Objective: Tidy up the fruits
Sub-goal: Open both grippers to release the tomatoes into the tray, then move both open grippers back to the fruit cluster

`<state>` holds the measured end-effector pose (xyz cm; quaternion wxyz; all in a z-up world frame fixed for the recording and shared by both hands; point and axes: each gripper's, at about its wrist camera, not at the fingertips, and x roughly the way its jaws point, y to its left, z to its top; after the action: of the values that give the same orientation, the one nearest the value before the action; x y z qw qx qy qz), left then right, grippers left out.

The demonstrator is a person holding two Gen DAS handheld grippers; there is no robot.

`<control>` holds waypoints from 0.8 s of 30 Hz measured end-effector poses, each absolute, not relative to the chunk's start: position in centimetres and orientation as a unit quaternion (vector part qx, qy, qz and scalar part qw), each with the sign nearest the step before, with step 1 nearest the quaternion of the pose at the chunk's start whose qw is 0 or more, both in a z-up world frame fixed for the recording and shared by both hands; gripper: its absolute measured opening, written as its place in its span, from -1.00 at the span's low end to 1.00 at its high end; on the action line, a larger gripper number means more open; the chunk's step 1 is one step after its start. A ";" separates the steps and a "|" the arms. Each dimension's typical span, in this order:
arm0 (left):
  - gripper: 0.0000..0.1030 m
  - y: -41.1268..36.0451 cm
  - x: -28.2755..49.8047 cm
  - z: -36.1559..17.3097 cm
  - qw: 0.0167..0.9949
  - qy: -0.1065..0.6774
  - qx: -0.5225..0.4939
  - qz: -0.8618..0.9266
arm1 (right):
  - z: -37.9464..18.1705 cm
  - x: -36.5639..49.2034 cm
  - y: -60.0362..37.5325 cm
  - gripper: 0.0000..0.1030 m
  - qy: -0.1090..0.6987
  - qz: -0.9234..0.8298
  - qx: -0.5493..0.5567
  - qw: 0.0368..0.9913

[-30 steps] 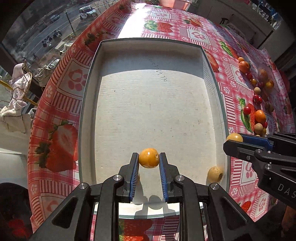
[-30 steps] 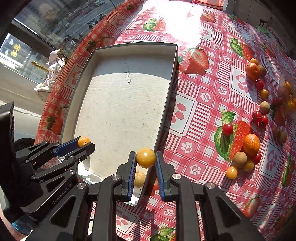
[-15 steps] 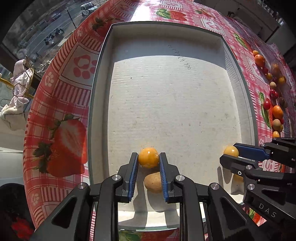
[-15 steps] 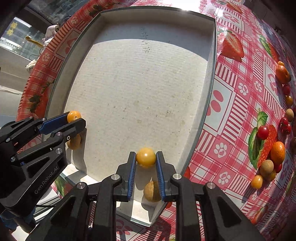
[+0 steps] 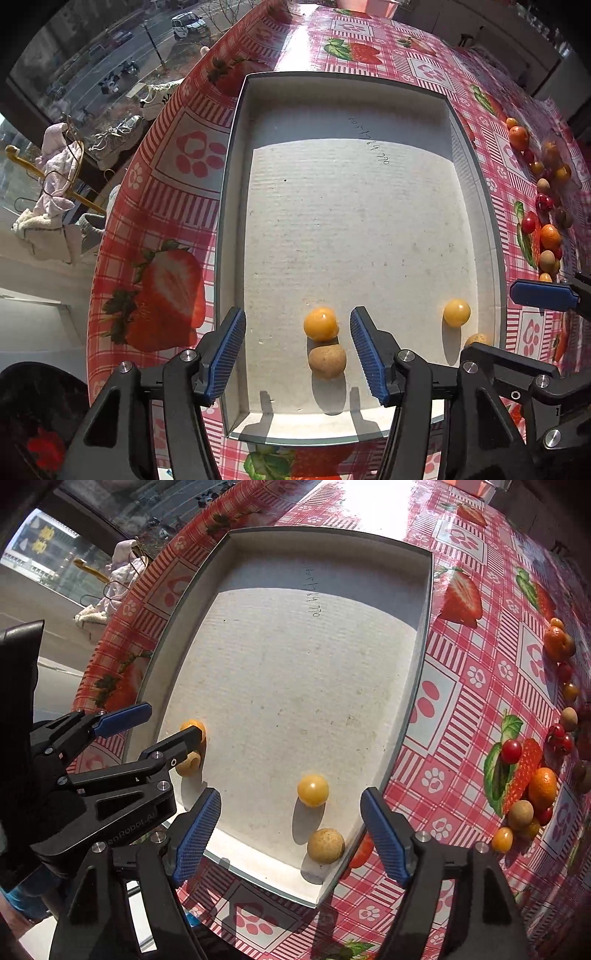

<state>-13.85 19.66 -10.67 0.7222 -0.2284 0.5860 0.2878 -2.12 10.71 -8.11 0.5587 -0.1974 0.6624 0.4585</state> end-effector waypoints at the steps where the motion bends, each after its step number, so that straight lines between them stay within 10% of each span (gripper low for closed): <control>1: 0.17 19.4 -13.4 -10.5 0.724 0.586 -0.224 0.287 | -7.9 -1.8 10.4 0.57 0.667 0.457 -0.189 0.557; 24: 0.17 10.8 -3.0 -6.7 0.770 0.591 -0.149 0.191 | -9.6 6.8 -3.9 0.60 0.730 0.322 -0.097 0.595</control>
<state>-2.97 10.80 -6.73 0.7698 -0.1492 0.5906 0.1908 6.76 -3.86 -9.65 0.5951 -0.0970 0.7297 0.3225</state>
